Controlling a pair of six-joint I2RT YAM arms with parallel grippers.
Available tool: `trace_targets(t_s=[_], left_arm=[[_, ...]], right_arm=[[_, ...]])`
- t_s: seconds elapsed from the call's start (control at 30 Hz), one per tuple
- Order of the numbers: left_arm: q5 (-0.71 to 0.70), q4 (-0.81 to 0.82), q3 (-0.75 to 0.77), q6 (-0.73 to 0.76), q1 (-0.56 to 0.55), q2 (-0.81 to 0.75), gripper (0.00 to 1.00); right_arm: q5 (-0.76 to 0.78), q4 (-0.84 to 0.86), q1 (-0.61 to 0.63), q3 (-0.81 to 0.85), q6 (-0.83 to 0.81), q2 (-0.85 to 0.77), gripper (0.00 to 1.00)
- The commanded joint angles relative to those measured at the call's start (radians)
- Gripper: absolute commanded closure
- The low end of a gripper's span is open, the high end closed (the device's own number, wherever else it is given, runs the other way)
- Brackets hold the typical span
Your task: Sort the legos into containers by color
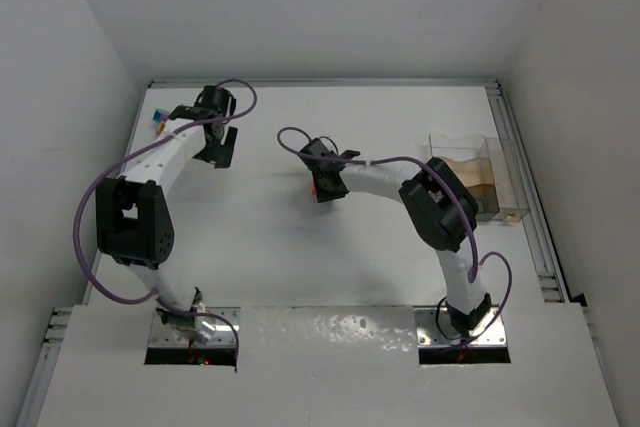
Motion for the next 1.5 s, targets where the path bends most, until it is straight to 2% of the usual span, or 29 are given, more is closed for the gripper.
trace_targets(t_s=[0.0,0.2,0.4,0.5,0.67,0.77,0.8,0.9,0.93,1.07,1.17,1.27,1.47], left_arm=[[-0.015,0.007,0.018,-0.015,-0.010,-0.013,0.00],[-0.026,0.010,0.010,-0.015,-0.010,-0.017,0.00],[-0.032,0.010,0.007,-0.013,-0.010,-0.018,0.00],[-0.035,0.010,0.007,-0.014,-0.010,-0.018,0.00],[-0.045,0.018,0.006,-0.010,-0.010,-0.012,0.00],[-0.035,0.027,0.004,-0.005,-0.010,-0.003,0.00],[-0.022,0.025,0.004,0.002,-0.010,0.002,0.00],[0.203,0.001,-0.014,0.151,-0.022,0.005,0.03],[0.295,-0.019,-0.019,0.163,-0.028,0.010,0.03],[0.396,-0.036,-0.039,0.166,-0.040,0.002,0.05],[0.385,-0.044,-0.056,0.165,-0.040,-0.032,0.05],[0.316,-0.051,-0.053,0.147,-0.040,-0.078,0.04],[0.077,-0.033,-0.016,0.091,-0.039,-0.136,0.02]], right_arm=[[0.040,-0.012,0.007,0.038,0.017,0.019,0.75],[0.106,-0.026,0.007,0.011,0.008,-0.020,1.00],[0.148,-0.027,-0.051,-0.089,-0.030,-0.158,1.00],[0.163,-0.047,-0.124,-0.161,-0.027,-0.308,1.00],[0.253,-0.107,-0.315,-0.322,-0.018,-0.628,1.00],[0.327,-0.090,-0.416,-0.437,-0.055,-0.750,1.00],[0.318,-0.095,-0.484,-0.457,-0.056,-0.762,1.00],[0.225,-0.110,-0.623,-0.503,-0.029,-0.767,1.00],[0.203,-0.106,-0.644,-0.518,-0.026,-0.764,1.00],[0.175,-0.060,-0.688,-0.522,-0.055,-0.729,1.00],[0.154,-0.063,-0.709,-0.509,-0.053,-0.698,1.00],[0.143,-0.050,-0.711,-0.535,-0.047,-0.695,0.99],[0.140,-0.029,-0.712,-0.566,-0.024,-0.690,0.94]])
